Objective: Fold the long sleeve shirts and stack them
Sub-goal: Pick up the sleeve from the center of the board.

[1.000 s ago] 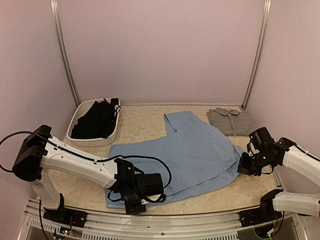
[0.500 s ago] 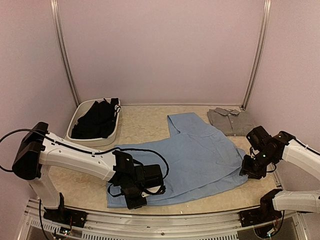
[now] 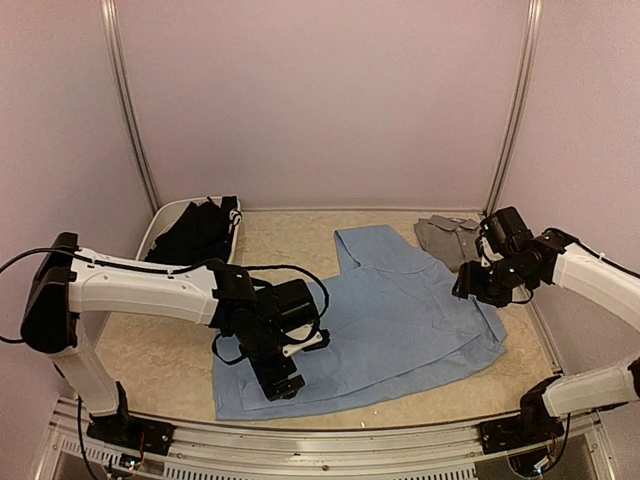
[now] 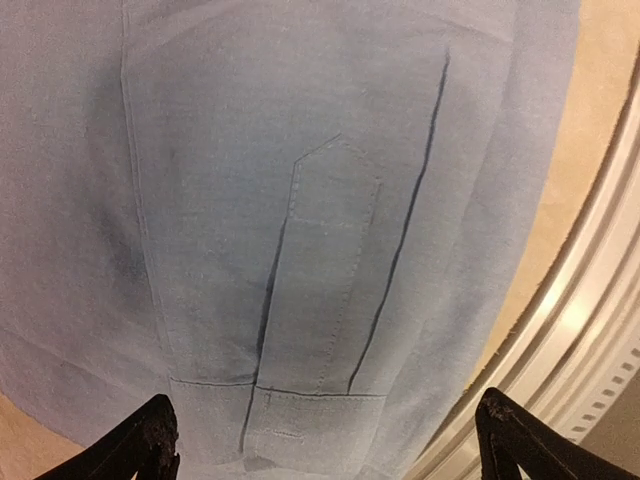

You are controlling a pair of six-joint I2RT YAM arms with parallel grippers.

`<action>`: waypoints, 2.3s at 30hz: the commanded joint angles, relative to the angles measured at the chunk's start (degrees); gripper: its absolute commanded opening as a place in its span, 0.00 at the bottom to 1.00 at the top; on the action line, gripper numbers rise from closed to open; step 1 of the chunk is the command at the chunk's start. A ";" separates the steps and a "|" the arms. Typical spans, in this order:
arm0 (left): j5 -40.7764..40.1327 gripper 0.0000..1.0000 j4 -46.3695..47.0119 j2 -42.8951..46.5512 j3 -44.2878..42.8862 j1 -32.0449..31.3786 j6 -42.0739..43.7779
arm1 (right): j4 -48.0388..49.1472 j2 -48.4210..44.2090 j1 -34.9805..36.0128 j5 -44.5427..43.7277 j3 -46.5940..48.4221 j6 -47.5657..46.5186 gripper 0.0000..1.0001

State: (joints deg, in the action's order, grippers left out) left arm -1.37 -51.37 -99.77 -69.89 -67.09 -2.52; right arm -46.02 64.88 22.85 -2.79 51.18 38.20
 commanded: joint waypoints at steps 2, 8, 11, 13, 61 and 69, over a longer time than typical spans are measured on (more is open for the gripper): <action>13.44 0.99 7.49 6.95 -1.67 4.40 0.08 | 20.63 14.73 0.00 -1.65 7.76 -15.68 0.66; 20.43 0.99 24.91 6.90 -2.48 16.70 -8.22 | 32.07 32.64 -0.62 5.89 20.04 -25.35 0.64; 23.31 0.99 32.11 3.39 -4.74 22.73 -13.31 | 31.50 40.88 0.11 7.11 28.06 -27.66 0.63; 22.63 0.96 36.85 0.01 -5.65 25.18 -16.75 | 30.93 44.80 0.74 4.99 32.43 -29.71 0.63; 28.52 0.74 52.48 -28.61 -21.86 27.54 -29.64 | 20.42 79.20 -14.59 33.57 64.01 -39.41 0.58; 29.26 0.74 52.84 -27.61 -20.15 28.17 -29.62 | 18.57 81.32 -14.13 37.83 65.95 -40.46 0.47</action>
State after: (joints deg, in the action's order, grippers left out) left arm 26.81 0.84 -130.54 -91.11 -39.35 -32.95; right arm -23.86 143.90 8.56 31.92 116.42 -1.06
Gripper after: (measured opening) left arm 0.736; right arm 0.495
